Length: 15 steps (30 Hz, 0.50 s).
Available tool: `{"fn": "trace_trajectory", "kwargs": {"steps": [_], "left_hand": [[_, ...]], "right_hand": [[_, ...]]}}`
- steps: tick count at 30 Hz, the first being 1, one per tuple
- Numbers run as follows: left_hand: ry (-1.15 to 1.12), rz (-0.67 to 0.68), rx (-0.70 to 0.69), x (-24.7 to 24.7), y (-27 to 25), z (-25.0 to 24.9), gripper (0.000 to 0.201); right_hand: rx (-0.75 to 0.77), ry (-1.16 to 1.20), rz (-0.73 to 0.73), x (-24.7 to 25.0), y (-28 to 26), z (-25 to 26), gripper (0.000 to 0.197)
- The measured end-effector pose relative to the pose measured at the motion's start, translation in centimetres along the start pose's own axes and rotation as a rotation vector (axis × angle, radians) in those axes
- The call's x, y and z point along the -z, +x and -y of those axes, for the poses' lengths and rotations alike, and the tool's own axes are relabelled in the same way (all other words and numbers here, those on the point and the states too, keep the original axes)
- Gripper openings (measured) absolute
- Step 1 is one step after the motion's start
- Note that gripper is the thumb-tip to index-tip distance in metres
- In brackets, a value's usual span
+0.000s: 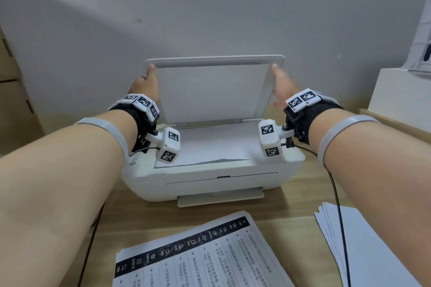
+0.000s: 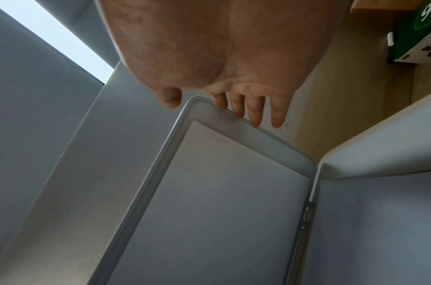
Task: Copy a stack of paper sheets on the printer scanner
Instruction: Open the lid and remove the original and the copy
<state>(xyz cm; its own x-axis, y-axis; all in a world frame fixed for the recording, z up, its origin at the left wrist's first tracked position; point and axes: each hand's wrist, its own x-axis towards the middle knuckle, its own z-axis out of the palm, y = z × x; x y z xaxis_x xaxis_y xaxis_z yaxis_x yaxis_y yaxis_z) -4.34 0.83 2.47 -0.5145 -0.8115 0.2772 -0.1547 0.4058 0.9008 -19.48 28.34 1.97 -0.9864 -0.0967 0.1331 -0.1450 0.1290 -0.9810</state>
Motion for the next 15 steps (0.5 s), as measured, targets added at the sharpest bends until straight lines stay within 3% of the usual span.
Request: {"fn": "trace_trajectory", "kwargs": {"steps": [5,8,15], "left_hand": [[-0.043,0.066,-0.026,-2.2,2.2,2.0,0.063],[-0.034,0.202,-0.034,-3.3,2.9,2.8,0.067],[0.031,0.282,0.008,-5.4,5.8,4.2,0.073]], "right_hand": [[-0.025,-0.158,0.076,-1.3,0.7,-0.1,0.072],[-0.016,-0.300,0.088,-1.8,2.2,-0.3,0.056],[-0.009,-0.466,0.165,-3.3,4.2,-1.1,0.046]]}}
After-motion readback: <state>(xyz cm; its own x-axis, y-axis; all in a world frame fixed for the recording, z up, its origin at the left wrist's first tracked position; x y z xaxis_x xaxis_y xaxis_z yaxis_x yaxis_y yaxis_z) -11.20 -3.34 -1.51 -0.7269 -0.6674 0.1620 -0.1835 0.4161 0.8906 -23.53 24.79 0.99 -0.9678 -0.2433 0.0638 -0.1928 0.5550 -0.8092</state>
